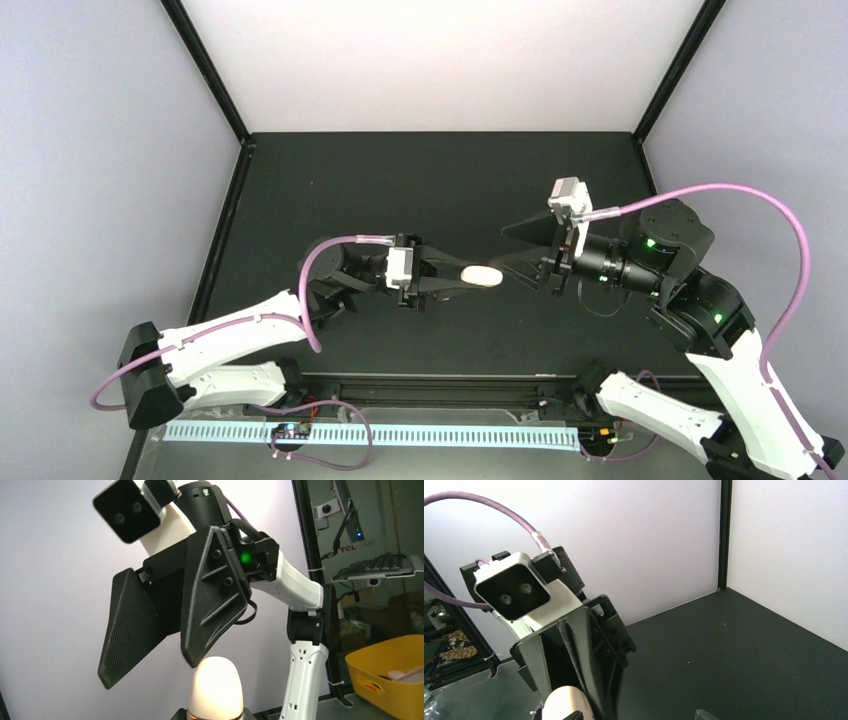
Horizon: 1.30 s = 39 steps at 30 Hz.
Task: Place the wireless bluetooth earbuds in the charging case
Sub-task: Close the charging case, then place the charging case at the center of the board.
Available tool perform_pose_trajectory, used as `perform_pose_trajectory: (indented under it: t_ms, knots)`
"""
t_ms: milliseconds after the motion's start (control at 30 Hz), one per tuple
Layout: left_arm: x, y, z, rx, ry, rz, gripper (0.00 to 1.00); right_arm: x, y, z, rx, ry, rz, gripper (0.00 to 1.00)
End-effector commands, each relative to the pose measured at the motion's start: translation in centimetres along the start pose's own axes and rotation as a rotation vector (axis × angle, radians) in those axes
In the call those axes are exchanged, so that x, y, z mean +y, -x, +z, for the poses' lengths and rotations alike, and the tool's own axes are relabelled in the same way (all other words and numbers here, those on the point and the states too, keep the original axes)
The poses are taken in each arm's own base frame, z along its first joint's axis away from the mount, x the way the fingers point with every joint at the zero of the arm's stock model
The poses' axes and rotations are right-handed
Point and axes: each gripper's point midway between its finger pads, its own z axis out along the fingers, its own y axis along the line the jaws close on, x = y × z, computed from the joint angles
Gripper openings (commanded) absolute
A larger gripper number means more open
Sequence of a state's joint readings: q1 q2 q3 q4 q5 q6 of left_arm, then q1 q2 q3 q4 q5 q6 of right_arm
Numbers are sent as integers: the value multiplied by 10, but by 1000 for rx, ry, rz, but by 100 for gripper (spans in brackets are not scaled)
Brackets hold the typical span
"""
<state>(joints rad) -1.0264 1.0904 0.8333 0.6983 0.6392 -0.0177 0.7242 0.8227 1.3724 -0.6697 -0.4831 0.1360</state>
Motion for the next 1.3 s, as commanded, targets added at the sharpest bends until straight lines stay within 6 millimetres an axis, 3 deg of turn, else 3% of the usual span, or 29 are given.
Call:
perform_pose_trajectory:
  t_ms: [0,100,200,267,400,467,567,767,800,967,1267]
  knots:
    - [10,21,4,-41,29,23,2,5,3,-3,-9,20,-2,57]
    - [21,11,3,-5,98,-2,2,-18,11,-16,-82,-147,7,57]
    - [60,-26,-11,117,269,-107,2,-59,12,-32,-134,-398,42,59]
    - [95,-59,-34,195,411,-254,1,-77,1,-35,-104,-499,64,59]
    - [160,-130,-111,312,733,-597,2,-101,-27,-37,-67,-614,93,60]
    - [181,-159,-147,351,843,-728,2,-107,-41,-34,-64,-630,109,60]
    - [205,-196,-185,415,937,-853,1,-114,-67,-24,-27,-629,141,60]
    - [257,-248,-229,558,1047,-930,2,-126,-108,-7,37,-629,188,60]
    - [264,-266,-239,586,1062,-960,2,-128,-115,-4,49,-630,196,60]
    - [298,-315,-271,663,1111,-1059,2,-128,-131,3,78,-609,221,60]
    - [315,-359,-292,712,1140,-1131,2,-130,-132,8,89,-604,222,61]
